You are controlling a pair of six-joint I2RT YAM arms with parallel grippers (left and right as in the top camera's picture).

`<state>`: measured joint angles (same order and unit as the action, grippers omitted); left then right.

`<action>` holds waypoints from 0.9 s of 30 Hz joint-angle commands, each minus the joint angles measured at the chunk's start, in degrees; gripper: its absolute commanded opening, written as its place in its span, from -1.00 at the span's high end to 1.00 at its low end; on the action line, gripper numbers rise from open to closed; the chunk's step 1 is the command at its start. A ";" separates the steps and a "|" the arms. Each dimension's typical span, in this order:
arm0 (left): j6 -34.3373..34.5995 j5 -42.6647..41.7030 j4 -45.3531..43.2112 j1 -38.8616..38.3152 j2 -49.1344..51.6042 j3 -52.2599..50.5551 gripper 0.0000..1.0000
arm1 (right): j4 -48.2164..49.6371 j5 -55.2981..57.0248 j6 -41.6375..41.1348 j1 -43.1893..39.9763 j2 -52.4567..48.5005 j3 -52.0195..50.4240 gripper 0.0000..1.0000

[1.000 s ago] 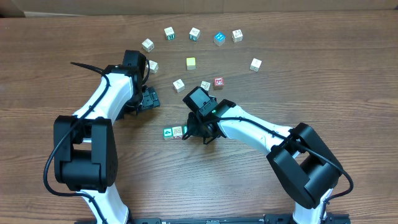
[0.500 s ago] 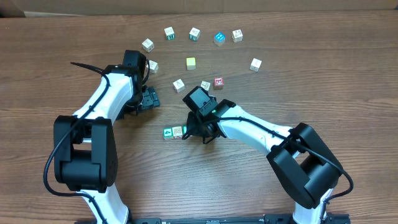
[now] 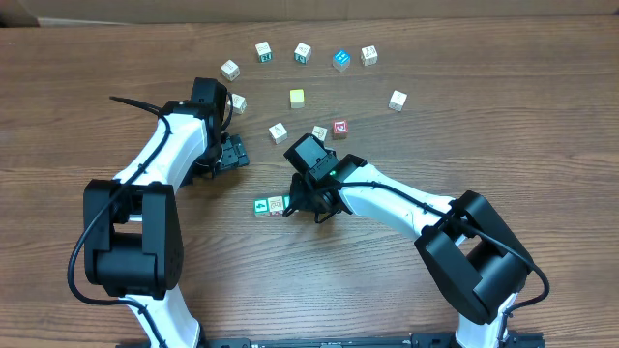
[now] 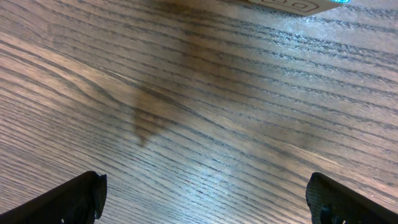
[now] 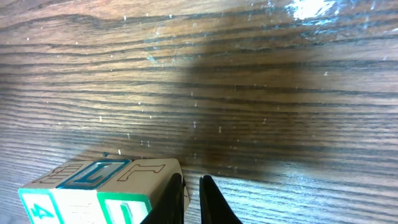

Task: Form a horizontal line

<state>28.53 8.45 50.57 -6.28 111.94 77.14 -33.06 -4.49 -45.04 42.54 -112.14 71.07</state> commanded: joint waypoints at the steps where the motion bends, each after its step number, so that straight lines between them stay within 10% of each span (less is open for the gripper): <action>1: 0.20 0.70 -0.07 -0.11 0.57 -0.20 -0.99 | 0.20 1.79 -0.37 0.46 0.90 -0.57 0.84; 27: 0.20 0.70 -0.07 -0.11 0.57 -0.17 -0.99 | -2.91 7.41 0.55 -2.19 0.92 0.28 0.83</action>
<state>28.53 8.45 50.57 -6.28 111.92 77.14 -35.33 1.39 -44.99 40.51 -112.14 71.07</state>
